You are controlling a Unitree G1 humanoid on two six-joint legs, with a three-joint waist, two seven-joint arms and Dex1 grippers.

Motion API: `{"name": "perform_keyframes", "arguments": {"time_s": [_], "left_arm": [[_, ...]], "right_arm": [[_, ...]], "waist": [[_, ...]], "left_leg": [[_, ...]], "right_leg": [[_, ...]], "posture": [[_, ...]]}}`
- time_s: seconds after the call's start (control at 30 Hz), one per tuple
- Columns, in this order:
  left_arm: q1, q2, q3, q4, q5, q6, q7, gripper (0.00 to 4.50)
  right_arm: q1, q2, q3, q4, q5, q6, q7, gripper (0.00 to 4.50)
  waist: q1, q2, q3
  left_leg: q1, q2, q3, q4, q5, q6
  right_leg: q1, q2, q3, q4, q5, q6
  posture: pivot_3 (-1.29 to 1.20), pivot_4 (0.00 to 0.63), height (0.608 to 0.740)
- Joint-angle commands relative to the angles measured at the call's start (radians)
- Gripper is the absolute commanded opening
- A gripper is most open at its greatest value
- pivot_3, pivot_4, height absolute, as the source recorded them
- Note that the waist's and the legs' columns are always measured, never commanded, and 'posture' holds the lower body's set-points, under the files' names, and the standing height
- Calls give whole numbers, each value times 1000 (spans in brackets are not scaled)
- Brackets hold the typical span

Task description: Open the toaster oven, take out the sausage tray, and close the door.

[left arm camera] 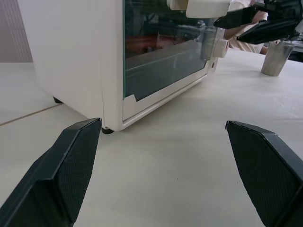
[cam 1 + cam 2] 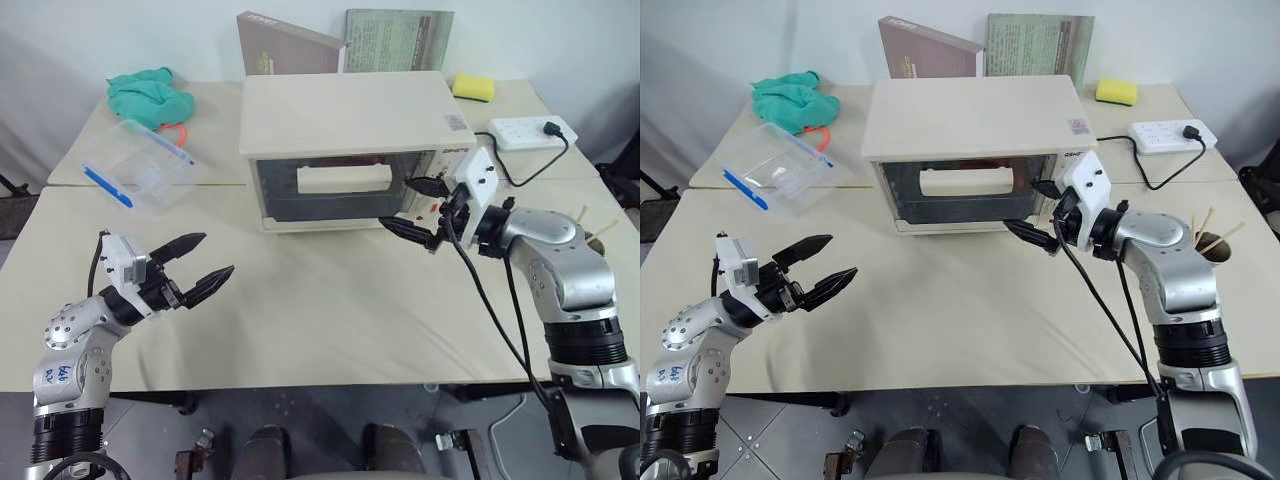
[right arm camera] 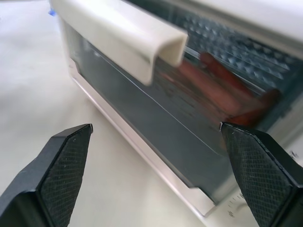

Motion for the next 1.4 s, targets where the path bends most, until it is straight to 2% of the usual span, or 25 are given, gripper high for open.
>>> {"name": "perform_keyframes", "arguments": {"time_s": [0.03, 0.3, 0.73, 1.33, 1.4], "left_arm": [[-21, -2, 26, -29, -41, -1, 6, 4471], [-51, 5, 32, -16, -81, -3, -33, 4471], [-89, 10, 34, 16, -64, 0, 3, 4471], [-171, 50, 24, 64, -105, 115, -57, 4471], [-188, 49, 23, 76, -111, 130, -69, 4059]], "right_arm": [[-34, -18, -22, -31, 27, 1, 30, 4500], [-95, -3, 10, -2, 25, 0, 81, 4500], [-95, -23, 35, -62, 57, 50, 176, 4500], [77, -68, 27, -205, 59, 93, 174, 4500], [96, -71, 26, -220, 59, 98, 168, 4500]], "waist": [[0, 0, 0], [-1, 0, 0], [-1, 0, 0], [1, 0, 0], [2, -1, 0]], "left_leg": [[0, 0, 0, 0, 0, 0], [0, 0, 0, 0, 0, 0], [-1, 0, 0, 0, 0, 0], [-2, 0, 1, 0, 0, 0], [-2, 0, 1, 0, 0, 0]], "right_leg": [[0, 0, 0, 0, 0, 0], [0, 0, 0, 0, 0, 0], [-1, 0, 0, 0, 0, 0], [-4, 0, 1, 2, 0, 0], [-4, 0, 0, 2, 0, 0]], "posture": [[0, 150, 740], [0, 150, 740], [0, 150, 740], [0, 150, 740], [0, 150, 740]]}}
